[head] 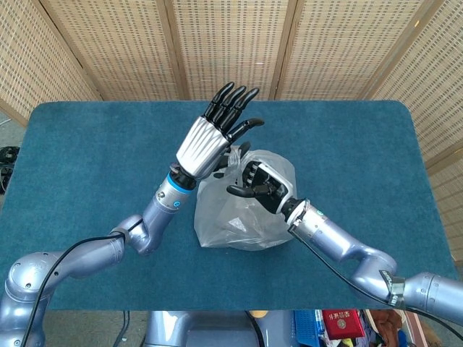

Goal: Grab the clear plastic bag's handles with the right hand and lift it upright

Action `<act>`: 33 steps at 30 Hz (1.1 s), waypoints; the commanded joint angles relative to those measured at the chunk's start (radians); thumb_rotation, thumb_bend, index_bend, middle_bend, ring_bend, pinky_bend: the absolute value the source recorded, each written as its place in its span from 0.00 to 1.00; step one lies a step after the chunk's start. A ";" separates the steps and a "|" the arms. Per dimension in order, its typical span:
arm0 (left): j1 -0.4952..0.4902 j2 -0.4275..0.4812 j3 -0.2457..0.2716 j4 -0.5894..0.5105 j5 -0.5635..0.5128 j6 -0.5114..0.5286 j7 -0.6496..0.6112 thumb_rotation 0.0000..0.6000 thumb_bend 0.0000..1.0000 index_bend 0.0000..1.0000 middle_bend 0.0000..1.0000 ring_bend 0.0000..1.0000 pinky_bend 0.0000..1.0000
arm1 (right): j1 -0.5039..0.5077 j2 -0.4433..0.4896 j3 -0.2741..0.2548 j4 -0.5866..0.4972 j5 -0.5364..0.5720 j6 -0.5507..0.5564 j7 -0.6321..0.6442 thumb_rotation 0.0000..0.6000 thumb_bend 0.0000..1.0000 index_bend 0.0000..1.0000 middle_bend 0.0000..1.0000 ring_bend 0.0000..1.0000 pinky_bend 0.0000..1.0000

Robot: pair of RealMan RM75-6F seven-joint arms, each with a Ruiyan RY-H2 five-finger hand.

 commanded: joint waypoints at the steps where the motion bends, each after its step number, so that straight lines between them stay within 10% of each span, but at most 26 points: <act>1: 0.005 -0.003 0.006 0.012 0.003 0.005 -0.011 1.00 0.41 0.30 0.00 0.00 0.02 | -0.004 0.001 0.004 0.000 -0.004 -0.008 0.007 1.00 0.05 0.15 0.21 0.06 0.14; 33: -0.063 -0.049 -0.033 0.048 -0.049 -0.070 0.019 1.00 0.41 0.29 0.00 0.00 0.02 | -0.013 0.033 0.005 0.002 -0.108 -0.084 0.156 1.00 0.14 0.16 0.51 0.27 0.21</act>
